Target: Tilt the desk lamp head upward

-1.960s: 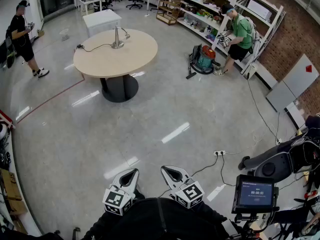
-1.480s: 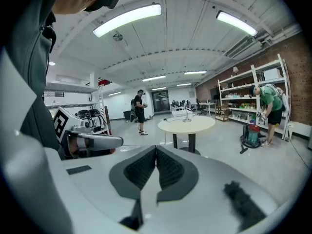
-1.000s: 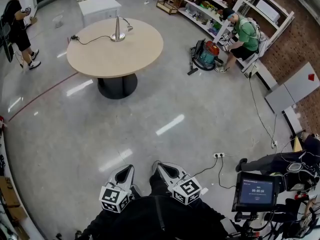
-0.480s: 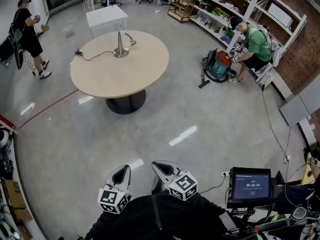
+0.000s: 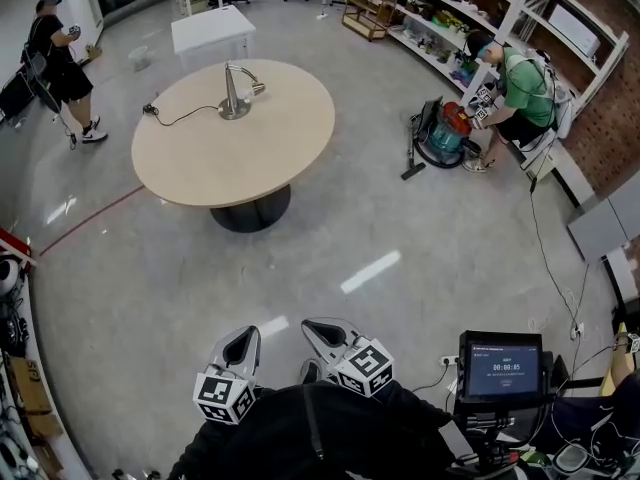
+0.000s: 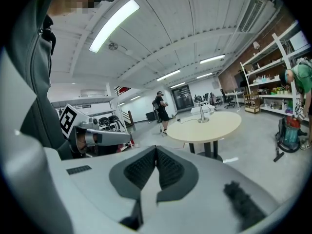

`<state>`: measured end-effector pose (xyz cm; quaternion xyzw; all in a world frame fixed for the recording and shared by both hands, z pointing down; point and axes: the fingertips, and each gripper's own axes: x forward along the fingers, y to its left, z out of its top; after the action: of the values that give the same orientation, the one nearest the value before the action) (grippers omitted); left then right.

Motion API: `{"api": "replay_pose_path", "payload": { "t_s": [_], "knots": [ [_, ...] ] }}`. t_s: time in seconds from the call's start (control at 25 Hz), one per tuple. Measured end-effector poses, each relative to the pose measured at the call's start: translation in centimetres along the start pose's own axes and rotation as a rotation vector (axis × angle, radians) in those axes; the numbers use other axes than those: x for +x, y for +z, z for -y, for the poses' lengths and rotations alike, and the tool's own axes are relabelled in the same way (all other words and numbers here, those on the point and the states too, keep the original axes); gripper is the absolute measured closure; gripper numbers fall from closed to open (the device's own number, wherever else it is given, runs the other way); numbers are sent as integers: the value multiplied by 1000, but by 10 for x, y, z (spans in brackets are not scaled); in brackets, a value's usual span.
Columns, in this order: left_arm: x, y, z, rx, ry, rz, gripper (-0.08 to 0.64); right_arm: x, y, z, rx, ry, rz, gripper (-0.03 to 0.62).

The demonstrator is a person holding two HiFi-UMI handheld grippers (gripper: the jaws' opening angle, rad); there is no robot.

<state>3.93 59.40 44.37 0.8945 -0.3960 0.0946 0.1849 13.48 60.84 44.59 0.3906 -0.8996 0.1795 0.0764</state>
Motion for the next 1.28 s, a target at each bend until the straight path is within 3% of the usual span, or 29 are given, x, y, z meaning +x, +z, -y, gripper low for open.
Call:
{"api": "replay_pose_path", "payload": {
  "t_s": [0.36, 0.6, 1.28],
  "knots": [
    [25, 15, -11, -8, 38, 14, 554, 13, 14, 26, -13, 31, -3, 591],
    [47, 23, -35, -5, 16, 15, 554, 39, 21, 45, -15, 6, -15, 591],
    [117, 80, -180, -32, -68, 23, 554, 180, 80, 98, -20, -94, -18, 591]
  ]
}}
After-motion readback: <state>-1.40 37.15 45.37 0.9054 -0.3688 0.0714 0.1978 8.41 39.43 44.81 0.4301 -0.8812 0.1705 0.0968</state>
